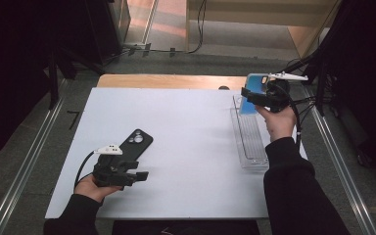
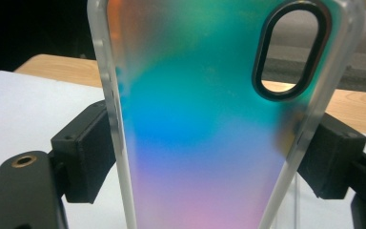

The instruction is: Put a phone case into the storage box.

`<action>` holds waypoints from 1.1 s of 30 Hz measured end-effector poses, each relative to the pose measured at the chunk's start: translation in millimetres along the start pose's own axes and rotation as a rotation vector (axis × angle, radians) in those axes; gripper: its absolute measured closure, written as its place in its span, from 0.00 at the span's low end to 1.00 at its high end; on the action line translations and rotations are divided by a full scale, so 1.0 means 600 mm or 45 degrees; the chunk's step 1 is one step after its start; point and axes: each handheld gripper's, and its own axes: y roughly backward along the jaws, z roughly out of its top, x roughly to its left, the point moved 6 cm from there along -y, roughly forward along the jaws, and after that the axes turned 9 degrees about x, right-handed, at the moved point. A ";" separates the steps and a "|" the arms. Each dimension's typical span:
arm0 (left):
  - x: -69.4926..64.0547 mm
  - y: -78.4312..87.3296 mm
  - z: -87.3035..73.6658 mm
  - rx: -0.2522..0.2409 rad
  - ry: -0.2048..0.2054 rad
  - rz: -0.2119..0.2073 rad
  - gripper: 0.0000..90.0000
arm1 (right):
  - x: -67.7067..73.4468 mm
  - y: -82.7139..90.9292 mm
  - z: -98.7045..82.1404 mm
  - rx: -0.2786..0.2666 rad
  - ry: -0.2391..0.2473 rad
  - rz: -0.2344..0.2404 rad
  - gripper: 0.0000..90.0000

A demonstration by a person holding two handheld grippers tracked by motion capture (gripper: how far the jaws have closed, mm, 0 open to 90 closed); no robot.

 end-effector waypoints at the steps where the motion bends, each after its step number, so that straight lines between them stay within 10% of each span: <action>1: 0.000 0.000 0.000 0.001 -0.003 -0.001 0.35 | -0.004 -0.003 0.004 0.002 -0.005 -0.009 0.17; 33: 0.005 0.000 0.001 -0.004 0.008 -0.001 0.35 | -0.061 -0.120 0.019 0.096 -0.056 -0.134 0.17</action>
